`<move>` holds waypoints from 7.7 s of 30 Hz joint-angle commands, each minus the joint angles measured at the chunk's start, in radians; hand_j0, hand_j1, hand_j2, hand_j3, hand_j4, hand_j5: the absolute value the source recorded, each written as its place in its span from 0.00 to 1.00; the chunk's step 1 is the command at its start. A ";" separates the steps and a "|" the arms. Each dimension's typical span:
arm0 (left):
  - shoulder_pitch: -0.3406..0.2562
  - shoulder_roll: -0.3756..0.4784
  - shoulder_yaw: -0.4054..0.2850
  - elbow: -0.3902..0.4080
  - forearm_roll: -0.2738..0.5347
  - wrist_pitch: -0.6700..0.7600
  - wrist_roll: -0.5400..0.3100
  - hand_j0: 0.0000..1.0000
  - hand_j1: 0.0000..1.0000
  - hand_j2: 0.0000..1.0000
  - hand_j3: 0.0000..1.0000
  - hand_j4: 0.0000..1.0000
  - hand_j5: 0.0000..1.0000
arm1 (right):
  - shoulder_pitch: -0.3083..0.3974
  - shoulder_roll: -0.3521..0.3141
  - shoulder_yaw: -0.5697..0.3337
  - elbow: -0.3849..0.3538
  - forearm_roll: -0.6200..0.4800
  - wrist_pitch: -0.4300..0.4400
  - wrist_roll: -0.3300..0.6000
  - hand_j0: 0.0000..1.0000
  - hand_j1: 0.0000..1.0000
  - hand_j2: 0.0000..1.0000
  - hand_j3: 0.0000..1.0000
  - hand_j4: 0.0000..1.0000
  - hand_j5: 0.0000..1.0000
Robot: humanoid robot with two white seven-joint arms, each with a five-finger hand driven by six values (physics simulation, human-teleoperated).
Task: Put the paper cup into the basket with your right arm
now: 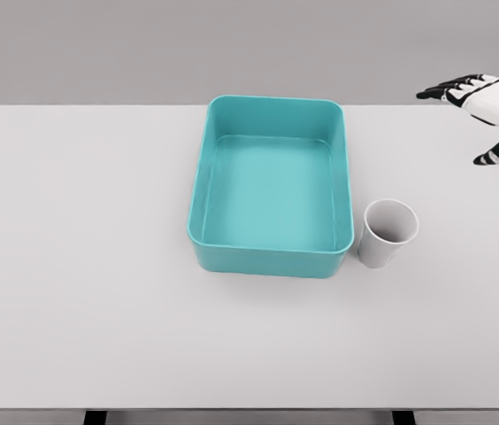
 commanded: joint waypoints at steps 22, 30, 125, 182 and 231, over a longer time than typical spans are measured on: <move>0.000 0.000 0.000 0.000 0.000 0.000 0.000 1.00 1.00 1.00 1.00 1.00 1.00 | 0.067 -0.008 0.084 0.330 -0.822 -0.315 0.212 1.00 1.00 1.00 1.00 1.00 1.00; 0.000 0.000 0.000 0.000 0.000 0.000 0.000 1.00 1.00 1.00 1.00 1.00 1.00 | 0.072 0.013 0.242 0.303 -0.799 -0.352 0.212 1.00 1.00 1.00 1.00 1.00 1.00; 0.000 0.000 0.000 0.000 0.000 0.000 0.000 1.00 1.00 1.00 1.00 1.00 1.00 | 0.071 0.182 0.228 0.386 -0.831 -0.352 0.212 0.69 0.69 0.69 0.69 0.69 0.69; 0.000 0.000 0.000 0.000 0.000 0.000 0.000 1.00 1.00 1.00 1.00 1.00 1.00 | -0.012 0.720 -0.023 0.160 0.336 -0.099 0.212 0.69 0.69 0.69 0.69 0.69 0.69; 0.000 0.000 0.000 0.000 0.000 0.000 0.000 1.00 1.00 1.00 1.00 1.00 1.00 | 0.411 0.614 -0.678 0.007 -0.102 0.013 0.212 1.00 1.00 1.00 1.00 1.00 1.00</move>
